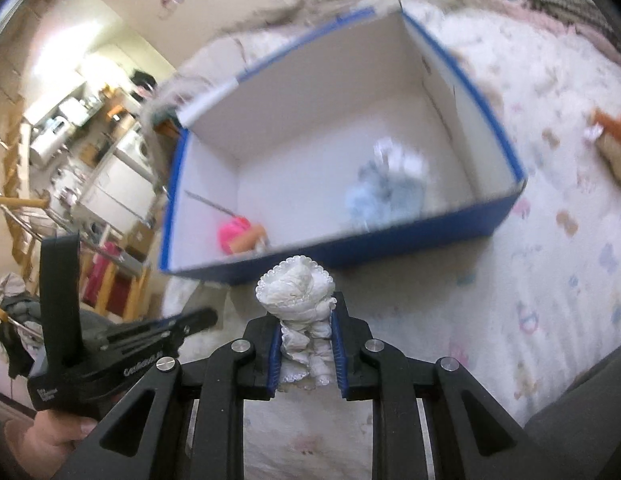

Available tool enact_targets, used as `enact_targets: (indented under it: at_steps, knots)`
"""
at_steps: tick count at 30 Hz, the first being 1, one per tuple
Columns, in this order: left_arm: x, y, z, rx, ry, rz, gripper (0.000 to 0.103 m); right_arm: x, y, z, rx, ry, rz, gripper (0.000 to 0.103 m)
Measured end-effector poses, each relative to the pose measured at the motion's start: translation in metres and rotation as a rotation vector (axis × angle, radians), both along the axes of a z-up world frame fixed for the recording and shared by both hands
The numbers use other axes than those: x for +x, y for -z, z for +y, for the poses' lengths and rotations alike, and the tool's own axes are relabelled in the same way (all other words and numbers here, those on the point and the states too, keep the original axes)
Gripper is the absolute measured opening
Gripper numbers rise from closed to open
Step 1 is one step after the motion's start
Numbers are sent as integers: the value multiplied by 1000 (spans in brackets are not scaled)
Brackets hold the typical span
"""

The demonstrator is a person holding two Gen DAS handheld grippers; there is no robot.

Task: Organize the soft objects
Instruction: 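Lift the lace scrunchie with the right tool while the left tool grasps a beige flat piece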

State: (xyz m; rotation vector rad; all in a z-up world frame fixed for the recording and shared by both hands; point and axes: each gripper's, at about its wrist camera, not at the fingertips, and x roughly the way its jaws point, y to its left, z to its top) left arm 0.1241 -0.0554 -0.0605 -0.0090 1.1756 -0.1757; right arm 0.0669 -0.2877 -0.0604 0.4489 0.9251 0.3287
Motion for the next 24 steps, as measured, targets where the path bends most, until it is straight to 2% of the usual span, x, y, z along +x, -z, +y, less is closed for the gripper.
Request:
enact_targets:
  at_steps: [3,5,8,15,20,24]
  knots:
    - [-14,-13,10,-18,-41,-59,6,0,-13,-7,9,15,-69,22]
    - [-13,-26,14,-23,-62,-99,6,5,-14,-8,17,16,-57,23]
    - [-5,-32,21,-45,-78,-87,6,11,-13,-8,38,20,-39,23]
    - [7,-56,15,-85,-94,-121,6,27,-35,-4,14,-9,-106,23]
    - [19,-72,2,-50,-73,-174,6,51,-47,-7,-16,-6,-156,23]
    - [37,-71,-5,-39,-87,-168,6,77,-43,-9,-33,3,-160,23]
